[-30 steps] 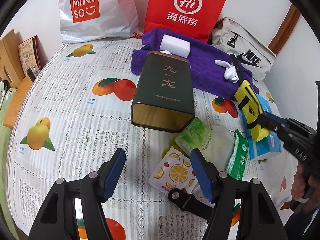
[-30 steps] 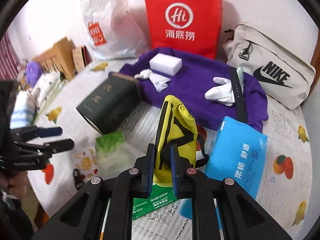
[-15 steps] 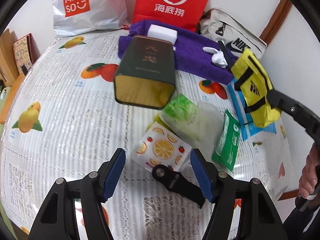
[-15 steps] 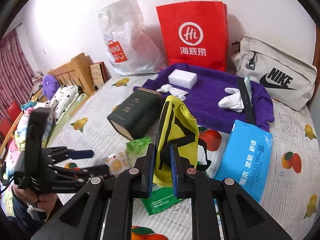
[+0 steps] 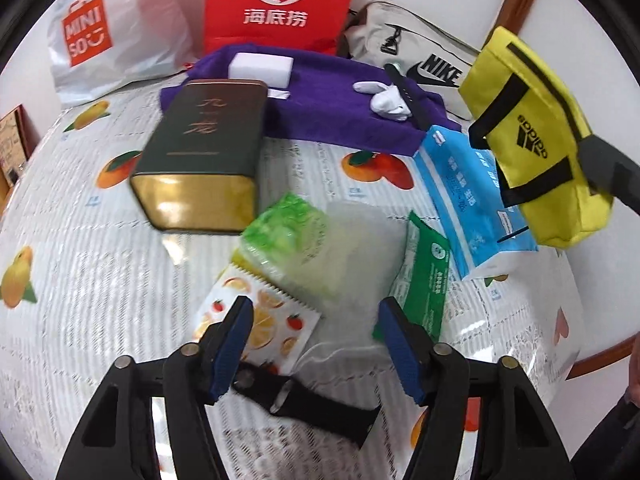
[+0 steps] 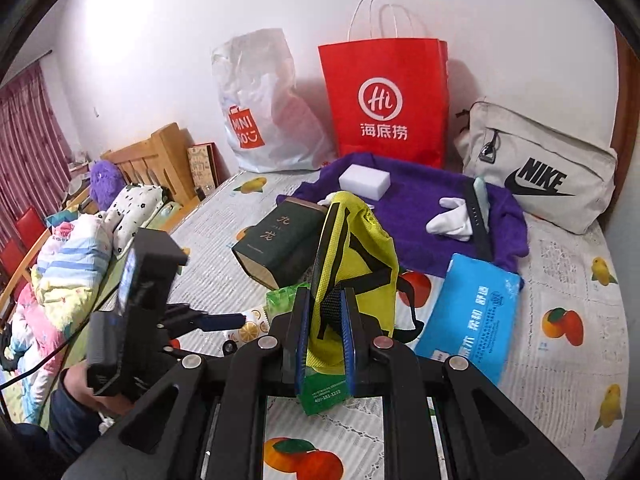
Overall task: Organize soft objects
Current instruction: 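Carry yellow pouch toward the towel with right gripper while left gripper grasps clear plastic bag, then lay yellow pouch on the purple towel with right gripper while left gripper drops clear bag there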
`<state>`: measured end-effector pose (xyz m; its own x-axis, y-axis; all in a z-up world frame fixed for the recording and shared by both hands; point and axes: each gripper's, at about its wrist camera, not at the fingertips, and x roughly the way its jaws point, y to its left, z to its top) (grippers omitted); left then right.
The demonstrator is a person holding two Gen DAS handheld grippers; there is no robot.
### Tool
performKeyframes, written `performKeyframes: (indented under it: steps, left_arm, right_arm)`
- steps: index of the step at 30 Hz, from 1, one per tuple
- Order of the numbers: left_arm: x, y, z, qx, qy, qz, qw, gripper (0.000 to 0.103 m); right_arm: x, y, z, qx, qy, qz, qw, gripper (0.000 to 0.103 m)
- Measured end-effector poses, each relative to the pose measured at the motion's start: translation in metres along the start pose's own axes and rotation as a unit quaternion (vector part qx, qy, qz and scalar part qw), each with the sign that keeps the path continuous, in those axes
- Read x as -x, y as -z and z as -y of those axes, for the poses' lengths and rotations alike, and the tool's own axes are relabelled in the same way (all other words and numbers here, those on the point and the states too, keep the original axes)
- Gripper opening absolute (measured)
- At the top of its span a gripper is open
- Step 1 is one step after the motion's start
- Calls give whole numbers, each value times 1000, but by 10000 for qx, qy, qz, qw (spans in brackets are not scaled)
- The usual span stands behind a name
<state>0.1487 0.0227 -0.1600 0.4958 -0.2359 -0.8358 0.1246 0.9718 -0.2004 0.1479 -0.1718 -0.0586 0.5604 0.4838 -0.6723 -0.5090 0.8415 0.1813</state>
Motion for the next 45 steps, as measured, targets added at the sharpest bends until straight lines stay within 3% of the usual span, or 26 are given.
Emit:
performKeyframes:
  steps: [9, 11, 13, 30, 45]
  left_arm:
    - [-20, 2, 2, 38, 264, -262, 9993, 25]
    - [-18, 2, 2, 27, 347, -254, 9991, 11]
    - [-12, 2, 2, 20, 396, -202, 9990, 9]
    - [61, -27, -5, 13, 242, 617, 9978, 7]
    - [82, -80, -5, -88, 128, 928, 9956, 6]
  right_arm:
    - [-5, 6, 13, -101, 30, -104, 9999, 15]
    - [-6, 8, 14, -122, 12, -124, 9998, 15]
    - [-5, 10, 15, -125, 10, -124, 9998, 15]
    - [11, 1, 14, -285, -57, 53, 9996, 15]
    - [1, -34, 21, -274, -26, 111, 9996, 15]
